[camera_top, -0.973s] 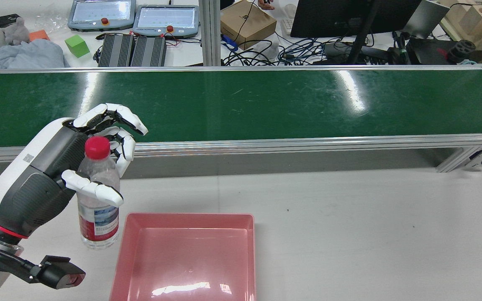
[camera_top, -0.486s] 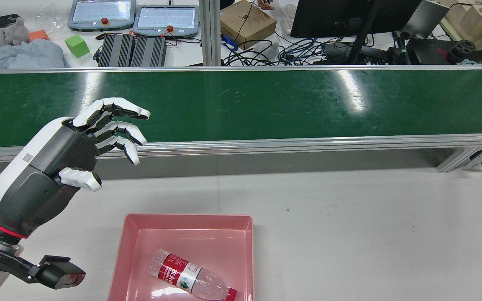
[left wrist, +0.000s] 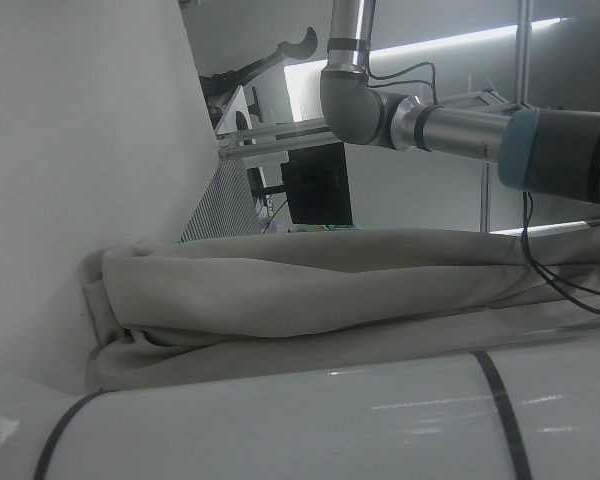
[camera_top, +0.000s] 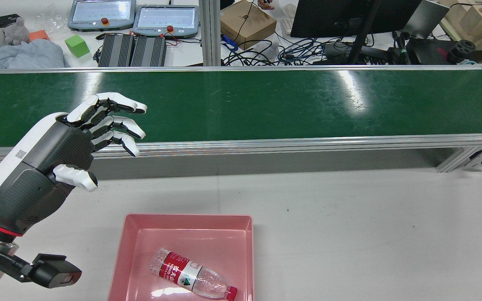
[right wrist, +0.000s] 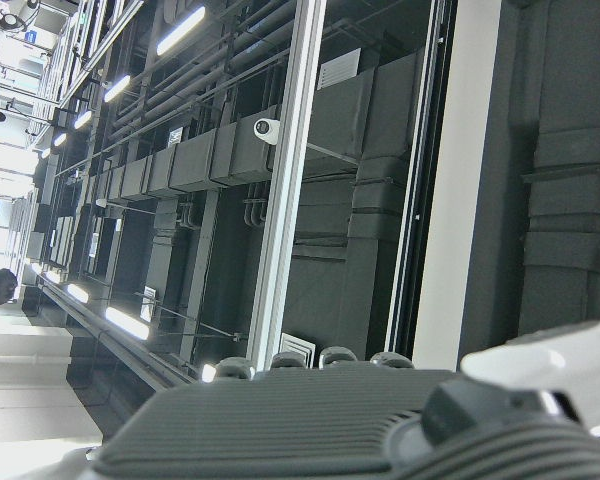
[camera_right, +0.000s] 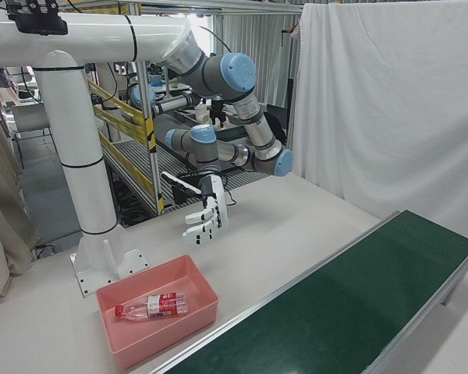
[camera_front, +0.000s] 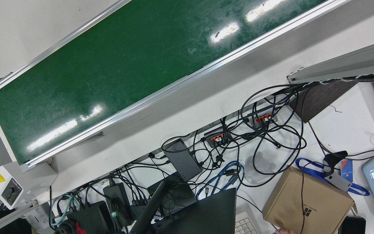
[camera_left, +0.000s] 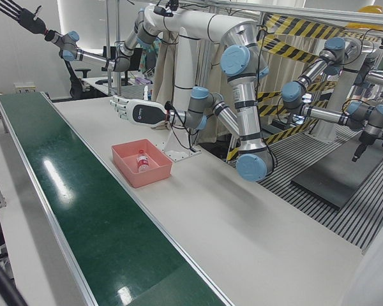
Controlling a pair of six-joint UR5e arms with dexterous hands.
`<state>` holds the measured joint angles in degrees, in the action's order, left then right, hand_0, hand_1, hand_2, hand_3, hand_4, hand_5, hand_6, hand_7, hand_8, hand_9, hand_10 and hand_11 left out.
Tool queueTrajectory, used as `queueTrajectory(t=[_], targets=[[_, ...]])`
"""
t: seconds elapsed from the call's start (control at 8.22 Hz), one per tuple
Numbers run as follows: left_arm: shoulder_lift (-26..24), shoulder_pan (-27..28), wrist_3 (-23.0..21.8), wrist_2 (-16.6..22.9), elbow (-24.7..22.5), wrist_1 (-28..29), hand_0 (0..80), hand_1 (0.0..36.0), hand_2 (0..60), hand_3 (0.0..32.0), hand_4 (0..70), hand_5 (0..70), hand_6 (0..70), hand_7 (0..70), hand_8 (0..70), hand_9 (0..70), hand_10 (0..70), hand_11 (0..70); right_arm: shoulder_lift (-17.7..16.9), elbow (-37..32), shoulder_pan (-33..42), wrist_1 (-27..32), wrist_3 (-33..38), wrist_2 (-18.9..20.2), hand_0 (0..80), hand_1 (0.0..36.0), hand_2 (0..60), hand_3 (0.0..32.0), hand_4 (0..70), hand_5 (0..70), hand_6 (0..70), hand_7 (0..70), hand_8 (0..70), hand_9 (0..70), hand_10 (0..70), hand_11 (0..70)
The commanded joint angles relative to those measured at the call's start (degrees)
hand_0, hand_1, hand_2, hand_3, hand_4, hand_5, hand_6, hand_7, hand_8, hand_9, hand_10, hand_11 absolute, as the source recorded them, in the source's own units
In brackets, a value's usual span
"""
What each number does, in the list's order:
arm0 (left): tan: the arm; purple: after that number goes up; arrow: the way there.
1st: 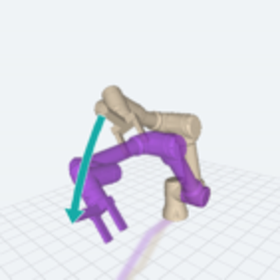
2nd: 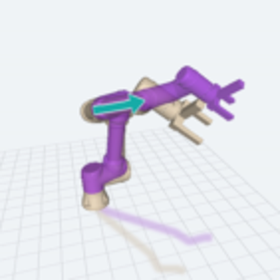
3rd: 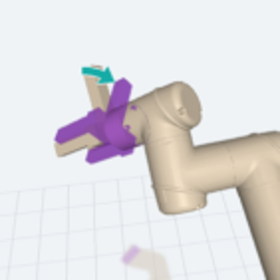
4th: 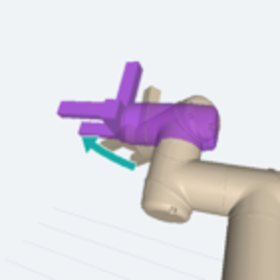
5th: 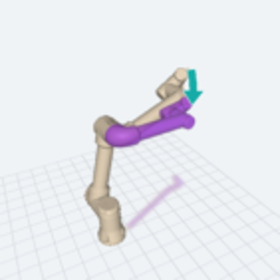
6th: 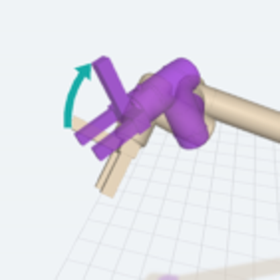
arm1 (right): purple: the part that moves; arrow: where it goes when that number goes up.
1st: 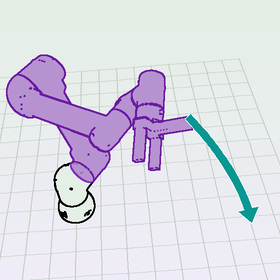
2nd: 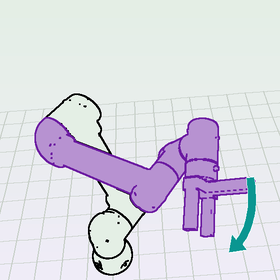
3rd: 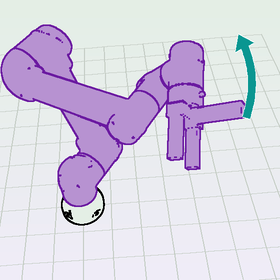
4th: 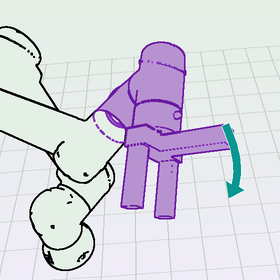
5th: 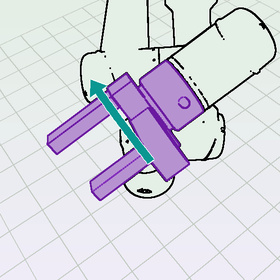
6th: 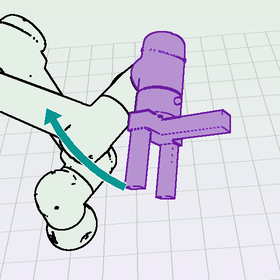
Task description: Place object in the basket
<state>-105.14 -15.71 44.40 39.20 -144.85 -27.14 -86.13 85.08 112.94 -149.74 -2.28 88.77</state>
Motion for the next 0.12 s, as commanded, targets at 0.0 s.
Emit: queueTrajectory(t=[0.0], targets=[[-0.1, -0.1, 0.0, 0.0, -0.1, 0.0, 34.9, 0.0, 0.0, 0.0, 7.1, 38.5, 13.6, 27.7, 24.3, 35.2, 25.4, 36.5, 0.0, 0.0, 0.0, 0.0, 0.0, 0.0, 0.0, 0.0, 0.0, 0.0, 0.0, 0.0, 0.0, 0.0, 0.0, 0.0, 0.0, 0.0]])
